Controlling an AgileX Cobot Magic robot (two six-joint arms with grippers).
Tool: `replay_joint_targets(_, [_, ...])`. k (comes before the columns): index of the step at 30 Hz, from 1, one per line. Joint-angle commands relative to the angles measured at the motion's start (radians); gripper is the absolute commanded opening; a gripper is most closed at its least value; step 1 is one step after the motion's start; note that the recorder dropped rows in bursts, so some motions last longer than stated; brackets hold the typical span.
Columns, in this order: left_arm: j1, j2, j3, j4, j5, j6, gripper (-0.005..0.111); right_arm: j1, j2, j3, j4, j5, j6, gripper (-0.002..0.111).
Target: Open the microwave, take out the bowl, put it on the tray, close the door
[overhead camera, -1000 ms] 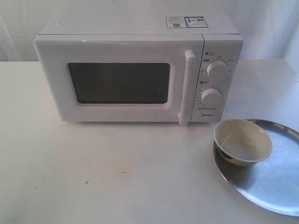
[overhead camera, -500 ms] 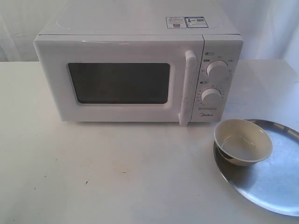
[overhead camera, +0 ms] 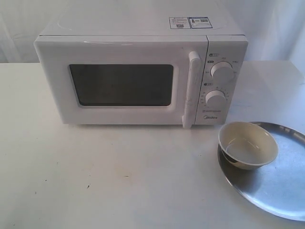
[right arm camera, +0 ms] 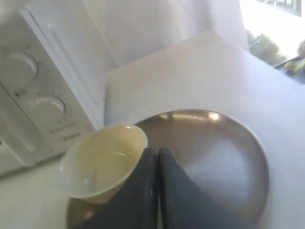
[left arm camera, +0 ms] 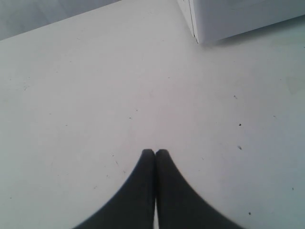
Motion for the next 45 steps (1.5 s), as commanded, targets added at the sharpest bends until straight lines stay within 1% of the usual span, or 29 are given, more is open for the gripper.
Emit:
replay_joint_targets(1, [-0.004,-0.002,-0.004,-0.003,0.001,-0.006,0.0,-0.004,-0.006,0.004,0.017,0.017,-0.357,0.0])
replay_joint_targets(6, [-0.004,-0.002,-0.004,-0.003,0.001,-0.006,0.0,-0.004,-0.006,0.004,0.036,0.017,-0.513,0.0])
replay_joint_targets(9, [-0.004,-0.002,-0.004,-0.003,0.001,-0.006,0.0,-0.004,-0.006,0.004,0.052,0.017,-0.568,0.0])
replay_joint_targets(18, [-0.004,-0.002,-0.004,-0.003,0.001,-0.006,0.0,-0.064,-0.006,0.004,0.071,0.017,-0.555,0.0])
replay_joint_targets(24, [-0.004,-0.002,-0.004,-0.003,0.001,-0.006,0.0,-0.064,-0.006,0.004,0.073,0.017,-0.57,0.0])
replay_joint_targets(27, [-0.004,-0.002,-0.004,-0.003,0.001,-0.006,0.0,-0.064,-0.006,0.004,0.073,0.017,-0.63,0.0])
replay_joint_targets(45, [-0.004,-0.002,-0.004,-0.003,0.001,-0.006,0.0,-0.064,-0.006,0.004,0.073,0.017,-0.63,0.0])
